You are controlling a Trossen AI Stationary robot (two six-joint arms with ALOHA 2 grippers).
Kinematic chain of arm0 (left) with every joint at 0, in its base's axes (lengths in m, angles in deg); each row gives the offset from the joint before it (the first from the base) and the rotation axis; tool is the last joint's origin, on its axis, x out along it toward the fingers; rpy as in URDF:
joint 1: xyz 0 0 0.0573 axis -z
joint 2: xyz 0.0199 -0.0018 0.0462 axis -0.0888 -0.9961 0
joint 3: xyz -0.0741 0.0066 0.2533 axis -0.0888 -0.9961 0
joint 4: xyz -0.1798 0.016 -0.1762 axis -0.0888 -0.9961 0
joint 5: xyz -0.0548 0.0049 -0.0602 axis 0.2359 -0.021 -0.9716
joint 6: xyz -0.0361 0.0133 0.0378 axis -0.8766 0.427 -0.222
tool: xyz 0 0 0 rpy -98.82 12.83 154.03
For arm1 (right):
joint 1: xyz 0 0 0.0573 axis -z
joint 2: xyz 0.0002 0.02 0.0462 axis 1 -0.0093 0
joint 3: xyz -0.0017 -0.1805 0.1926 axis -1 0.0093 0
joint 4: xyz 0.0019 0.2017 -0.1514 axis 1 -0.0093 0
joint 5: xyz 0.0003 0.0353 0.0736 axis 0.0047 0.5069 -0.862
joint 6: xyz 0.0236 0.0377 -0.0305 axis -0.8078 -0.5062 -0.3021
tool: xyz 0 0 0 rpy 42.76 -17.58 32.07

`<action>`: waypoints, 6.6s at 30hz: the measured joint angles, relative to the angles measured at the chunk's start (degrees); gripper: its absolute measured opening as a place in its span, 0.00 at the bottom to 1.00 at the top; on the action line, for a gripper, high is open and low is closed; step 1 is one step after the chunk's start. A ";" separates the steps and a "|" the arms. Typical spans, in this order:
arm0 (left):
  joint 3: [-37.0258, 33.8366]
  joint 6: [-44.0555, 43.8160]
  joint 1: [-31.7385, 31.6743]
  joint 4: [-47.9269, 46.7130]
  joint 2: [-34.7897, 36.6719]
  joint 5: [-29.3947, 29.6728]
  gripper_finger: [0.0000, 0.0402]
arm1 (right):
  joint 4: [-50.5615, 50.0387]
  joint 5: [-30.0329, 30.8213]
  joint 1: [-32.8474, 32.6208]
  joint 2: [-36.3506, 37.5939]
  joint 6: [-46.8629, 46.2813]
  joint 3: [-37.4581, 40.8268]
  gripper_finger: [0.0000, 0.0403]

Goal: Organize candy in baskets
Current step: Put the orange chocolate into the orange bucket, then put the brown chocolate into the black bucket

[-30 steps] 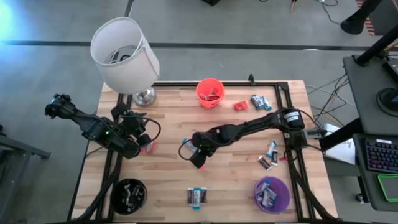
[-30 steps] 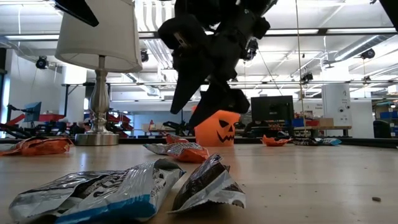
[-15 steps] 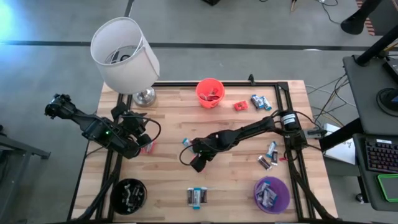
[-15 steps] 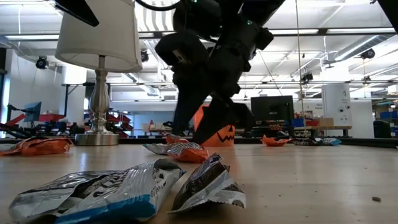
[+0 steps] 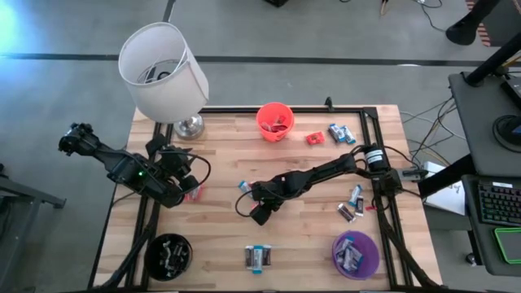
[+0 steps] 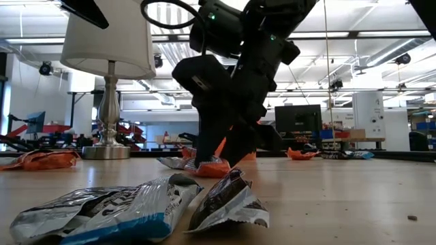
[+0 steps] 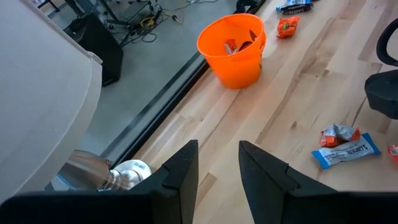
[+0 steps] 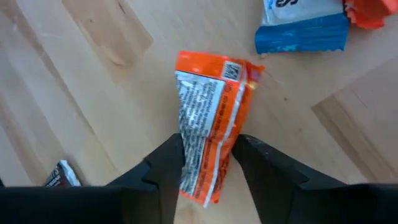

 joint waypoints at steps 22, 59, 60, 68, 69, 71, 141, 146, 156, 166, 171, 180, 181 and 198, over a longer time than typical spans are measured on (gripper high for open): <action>0.00 -0.26 0.00 0.71 0.00 0.00 0.24 | -5.00 -1.58 0.28 0.76 5.16 -2.52 0.04; 0.00 -3.44 0.00 3.72 0.00 0.09 0.24 | -18.20 7.54 26.33 22.49 21.74 -3.16 0.04; 0.00 -3.45 0.00 3.76 0.00 0.09 0.24 | -18.17 7.55 27.38 22.49 22.12 -3.15 0.04; 0.00 -3.33 -0.12 3.86 0.00 0.13 0.24 | -13.93 7.56 34.55 22.49 22.03 -3.16 0.04; 0.00 -3.31 -0.25 3.86 0.00 0.14 0.24 | -12.77 7.60 35.16 22.49 21.99 -3.16 0.04; 0.00 -3.28 -0.61 3.85 0.00 0.26 0.24 | -9.93 7.59 36.16 22.36 21.93 -3.16 0.04; 0.00 2.32 -7.13 14.02 0.00 0.03 0.24 | -4.72 -5.09 41.42 15.29 30.69 -3.33 0.33; 0.00 2.32 -7.13 14.15 0.00 0.02 0.24 | -8.79 -4.67 41.81 20.57 31.52 -3.33 0.33; 0.00 2.32 -7.13 14.22 -0.02 0.02 0.24 | -28.85 14.45 44.13 30.03 35.08 -3.36 0.33; 0.00 2.78 -7.28 14.17 -0.02 0.02 0.24 | -44.30 14.94 51.35 28.32 37.63 -3.33 0.33; 0.00 2.78 -7.33 14.19 -0.02 0.02 0.24 | -46.99 14.91 53.58 25.45 37.66 -3.33 0.33; 0.00 2.34 -7.34 15.50 -0.02 0.00 0.24 | -53.96 14.51 53.87 20.55 39.11 -3.27 0.33; -0.01 2.34 -7.34 15.53 -0.02 0.00 0.24 | -53.26 14.51 53.88 20.52 39.09 -3.27 0.33; -1.09 2.66 -7.34 15.66 -4.06 0.01 0.24 | -45.95 14.75 53.89 20.46 31.42 6.28 0.33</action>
